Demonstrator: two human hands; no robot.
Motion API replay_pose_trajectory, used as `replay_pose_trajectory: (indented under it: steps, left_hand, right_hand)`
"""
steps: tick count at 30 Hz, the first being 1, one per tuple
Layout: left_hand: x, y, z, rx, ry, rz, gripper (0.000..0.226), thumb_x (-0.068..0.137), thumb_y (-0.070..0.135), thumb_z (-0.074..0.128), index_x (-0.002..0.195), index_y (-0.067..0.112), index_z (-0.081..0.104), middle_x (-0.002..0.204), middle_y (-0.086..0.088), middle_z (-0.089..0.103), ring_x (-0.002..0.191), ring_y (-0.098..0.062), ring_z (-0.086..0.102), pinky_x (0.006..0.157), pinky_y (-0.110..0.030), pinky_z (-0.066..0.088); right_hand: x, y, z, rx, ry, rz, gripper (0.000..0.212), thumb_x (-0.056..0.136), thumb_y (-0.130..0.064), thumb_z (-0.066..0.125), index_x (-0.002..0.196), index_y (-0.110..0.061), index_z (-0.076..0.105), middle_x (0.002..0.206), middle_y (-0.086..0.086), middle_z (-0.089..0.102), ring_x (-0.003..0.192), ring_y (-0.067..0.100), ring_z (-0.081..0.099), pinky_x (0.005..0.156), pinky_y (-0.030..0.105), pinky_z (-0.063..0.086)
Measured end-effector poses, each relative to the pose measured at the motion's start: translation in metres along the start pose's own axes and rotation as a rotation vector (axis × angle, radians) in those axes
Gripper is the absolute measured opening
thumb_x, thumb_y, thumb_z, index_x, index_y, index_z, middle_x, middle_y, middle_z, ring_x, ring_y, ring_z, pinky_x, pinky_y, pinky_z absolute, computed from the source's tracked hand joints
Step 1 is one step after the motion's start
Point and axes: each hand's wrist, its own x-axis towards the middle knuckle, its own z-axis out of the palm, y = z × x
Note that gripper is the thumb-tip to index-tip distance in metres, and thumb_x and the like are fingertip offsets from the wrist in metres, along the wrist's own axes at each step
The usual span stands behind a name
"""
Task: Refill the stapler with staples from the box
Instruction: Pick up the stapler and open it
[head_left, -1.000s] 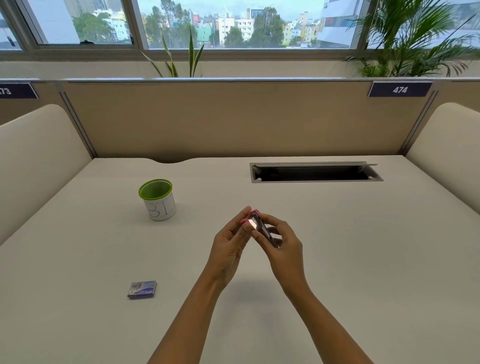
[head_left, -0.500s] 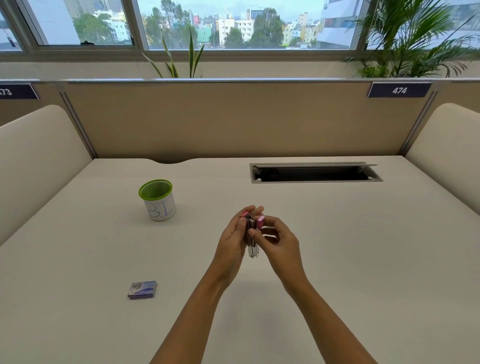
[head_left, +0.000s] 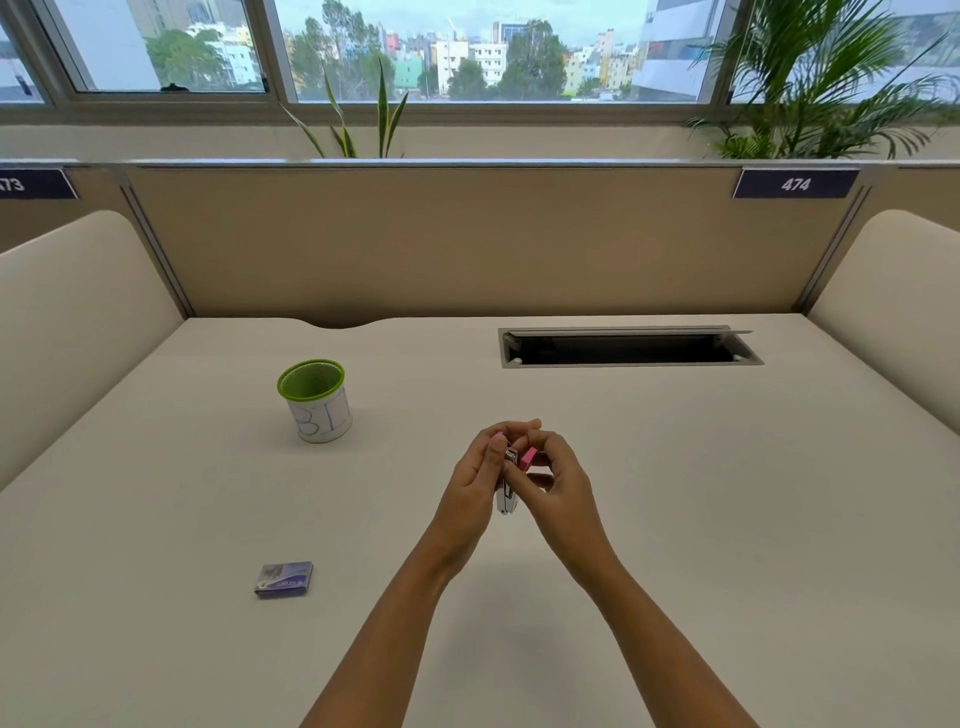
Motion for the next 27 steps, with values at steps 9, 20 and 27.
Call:
replay_pose_trajectory:
  steps: [9, 20, 27]
  left_hand:
    - [-0.002, -0.003, 0.004, -0.059, 0.075, -0.013, 0.035, 0.092, 0.039, 0.033, 0.114, 0.028, 0.058, 0.124, 0.006, 0.063, 0.120, -0.015, 0.056, 0.101, -0.034, 0.046]
    - [0.002, 0.008, -0.003, -0.301, 0.096, -0.059, 0.041, 0.093, 0.036, 0.030, 0.122, 0.024, 0.056, 0.128, 0.005, 0.061, 0.122, -0.016, 0.054, 0.095, -0.028, 0.050]
    - [0.001, 0.009, -0.001, -0.358, 0.076, -0.066, 0.043, 0.096, 0.034, 0.024, 0.129, 0.022, 0.049, 0.129, 0.004, 0.061, 0.122, -0.017, 0.055, 0.087, -0.027, 0.054]
  right_hand:
    - [0.005, -0.002, -0.002, -0.038, -0.081, 0.029, 0.010, 0.088, -0.021, 0.061, 0.093, -0.027, 0.054, 0.092, -0.007, 0.059, 0.085, 0.002, 0.058, 0.076, 0.017, 0.052]
    - [0.002, -0.008, -0.004, -0.031, -0.064, -0.063, 0.026, 0.077, -0.021, 0.074, 0.096, -0.032, 0.060, 0.100, -0.009, 0.065, 0.090, 0.004, 0.062, 0.075, 0.018, 0.053]
    - [-0.003, -0.007, 0.004, -0.177, 0.021, -0.219, 0.025, 0.077, -0.021, 0.075, 0.096, -0.026, 0.061, 0.096, -0.006, 0.064, 0.085, 0.006, 0.061, 0.073, 0.014, 0.051]
